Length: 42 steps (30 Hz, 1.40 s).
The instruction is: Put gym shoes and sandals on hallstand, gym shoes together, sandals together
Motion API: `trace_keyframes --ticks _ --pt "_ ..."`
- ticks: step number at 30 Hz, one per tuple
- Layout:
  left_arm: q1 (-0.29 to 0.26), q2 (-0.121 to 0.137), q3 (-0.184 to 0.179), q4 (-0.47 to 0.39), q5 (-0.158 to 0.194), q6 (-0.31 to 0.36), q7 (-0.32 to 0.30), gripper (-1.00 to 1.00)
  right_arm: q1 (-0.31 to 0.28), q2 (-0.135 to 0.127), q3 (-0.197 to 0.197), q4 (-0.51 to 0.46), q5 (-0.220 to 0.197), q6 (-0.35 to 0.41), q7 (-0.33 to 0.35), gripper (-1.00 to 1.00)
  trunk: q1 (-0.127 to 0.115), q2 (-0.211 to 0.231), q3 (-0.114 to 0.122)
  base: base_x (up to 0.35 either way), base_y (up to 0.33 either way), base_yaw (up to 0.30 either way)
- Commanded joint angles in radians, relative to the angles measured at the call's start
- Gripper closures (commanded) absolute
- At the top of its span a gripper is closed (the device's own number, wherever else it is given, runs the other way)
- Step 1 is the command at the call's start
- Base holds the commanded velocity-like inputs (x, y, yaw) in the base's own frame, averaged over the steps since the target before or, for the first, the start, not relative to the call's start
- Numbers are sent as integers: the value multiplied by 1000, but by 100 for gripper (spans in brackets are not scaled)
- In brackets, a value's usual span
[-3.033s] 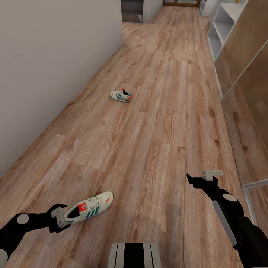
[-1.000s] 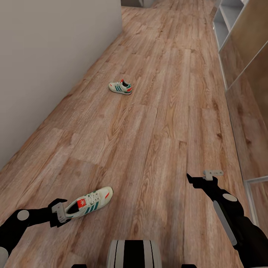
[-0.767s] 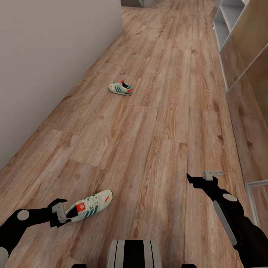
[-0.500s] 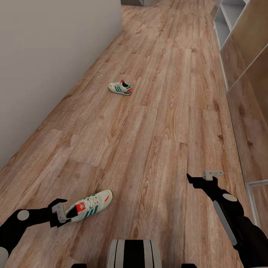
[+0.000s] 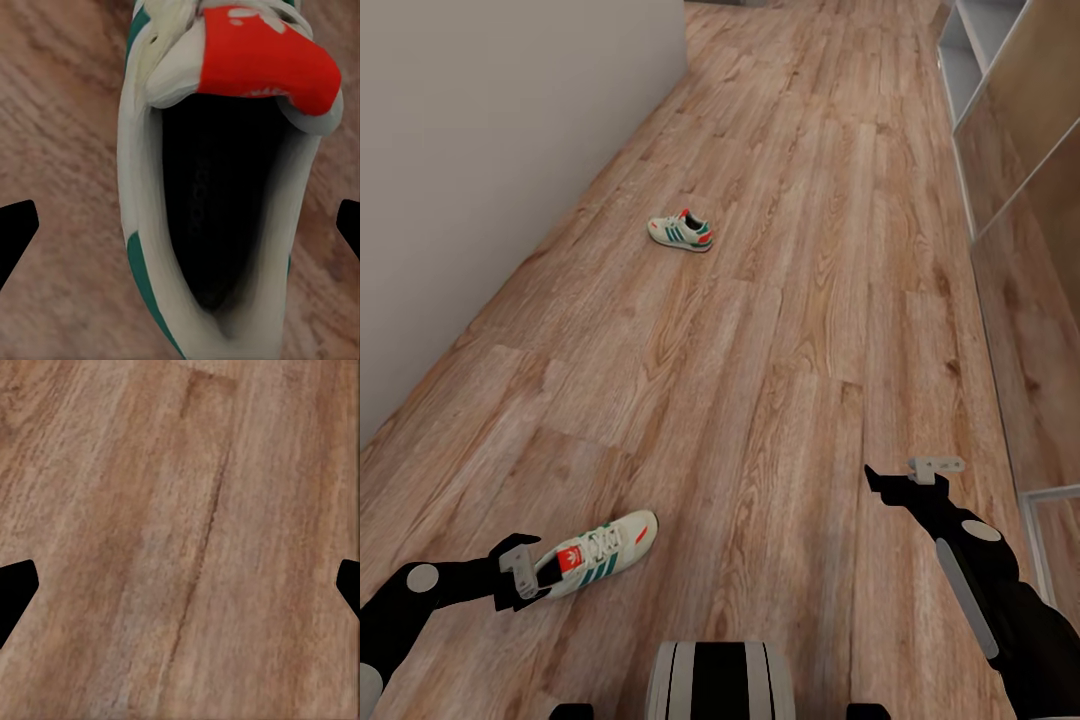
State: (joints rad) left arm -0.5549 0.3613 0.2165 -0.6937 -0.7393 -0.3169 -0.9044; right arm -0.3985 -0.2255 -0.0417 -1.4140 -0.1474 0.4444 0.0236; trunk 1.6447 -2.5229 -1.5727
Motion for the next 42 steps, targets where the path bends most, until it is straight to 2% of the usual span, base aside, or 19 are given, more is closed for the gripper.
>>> trace_keyframes --ticks 1,30,33,42 --pt "0 -1 4 -1 -8 -5 -4 -100 0 0 -4 -1 -6 5 2 -100 0 0 -2 20 -29 0" --pt "0 -1 -5 -1 -9 -5 -4 -100 0 0 -15 -1 -6 5 2 -100 0 0 -6 2 -3 0" --pt "0 -1 -5 -1 -9 -5 -4 -100 0 0 -15 -2 -6 5 2 -100 1 -1 -18 0 0 0" --pt "0 -1 -6 -1 -9 -5 -4 -100 0 0 -15 -1 -6 5 2 -100 1 -1 -18 0 0 0"
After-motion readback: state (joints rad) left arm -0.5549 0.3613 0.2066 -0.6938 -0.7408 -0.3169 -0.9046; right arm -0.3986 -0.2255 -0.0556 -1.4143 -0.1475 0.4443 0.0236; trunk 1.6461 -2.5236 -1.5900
